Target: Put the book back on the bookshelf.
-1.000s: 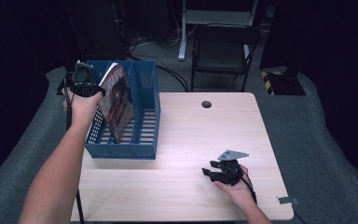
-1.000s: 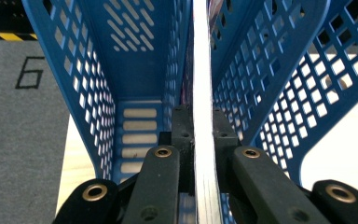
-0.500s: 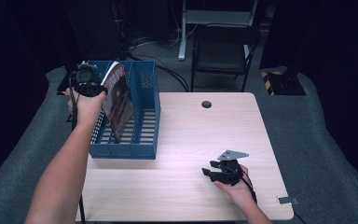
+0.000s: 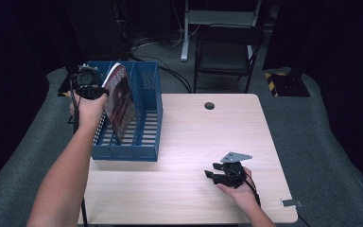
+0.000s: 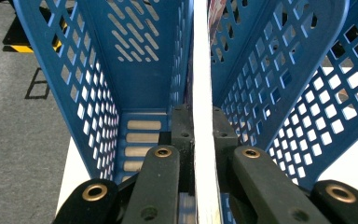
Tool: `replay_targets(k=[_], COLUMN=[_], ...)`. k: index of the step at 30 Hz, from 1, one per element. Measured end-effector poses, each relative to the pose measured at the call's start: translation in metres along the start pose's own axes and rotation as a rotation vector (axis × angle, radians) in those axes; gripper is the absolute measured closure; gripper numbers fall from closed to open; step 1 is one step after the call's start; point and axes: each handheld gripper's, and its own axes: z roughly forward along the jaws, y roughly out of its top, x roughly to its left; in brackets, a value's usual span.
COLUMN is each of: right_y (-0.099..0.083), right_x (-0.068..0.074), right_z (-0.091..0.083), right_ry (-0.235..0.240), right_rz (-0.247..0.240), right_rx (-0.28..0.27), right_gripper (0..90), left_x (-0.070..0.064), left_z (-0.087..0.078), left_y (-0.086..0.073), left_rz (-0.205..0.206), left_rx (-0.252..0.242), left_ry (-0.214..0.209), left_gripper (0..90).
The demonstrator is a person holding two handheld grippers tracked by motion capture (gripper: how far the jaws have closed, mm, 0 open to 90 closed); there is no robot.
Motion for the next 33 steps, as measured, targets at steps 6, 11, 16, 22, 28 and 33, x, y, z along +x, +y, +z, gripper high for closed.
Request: replay_targets(k=[6, 11, 16, 22, 28, 33], right_y=[0.0001, 0.0002, 0.0002, -0.0001, -0.0003, -0.0004], right_x=[0.0001, -0.0002, 0.0005, 0.0006, 0.0004, 0.0008], right_z=[0.0002, 0.0002, 0.0004, 0.0007, 0.0019, 0.0020], right_ry=[0.004, 0.004, 0.003, 0.001, 0.003, 0.010], right_rz=[-0.005, -0.007, -0.009, -0.005, 0.001, 0.002], right_rx=[0.000, 0.000, 0.004, 0.002, -0.002, 0.006], right_gripper=[49.2, 49.2, 49.2, 49.3, 49.2, 49.2], left_x=[0.0005, 0.0018, 0.0037, 0.0049, 0.0027, 0.0009], left_z=[0.0000, -0.0005, 0.0014, 0.0034, 0.0028, 0.0014], left_y=[-0.0015, -0.0018, -0.0027, -0.0054, -0.0070, -0.0081], left_rz=[-0.004, -0.002, 0.008, 0.005, 0.020, 0.014], left_rx=[-0.004, -0.002, 0.015, 0.016, 0.028, 0.027], left_ry=[-0.007, -0.016, -0.021, -0.047, -0.063, -0.070], left_gripper=[83.4, 81.7, 76.5, 67.1, 54.2, 49.8])
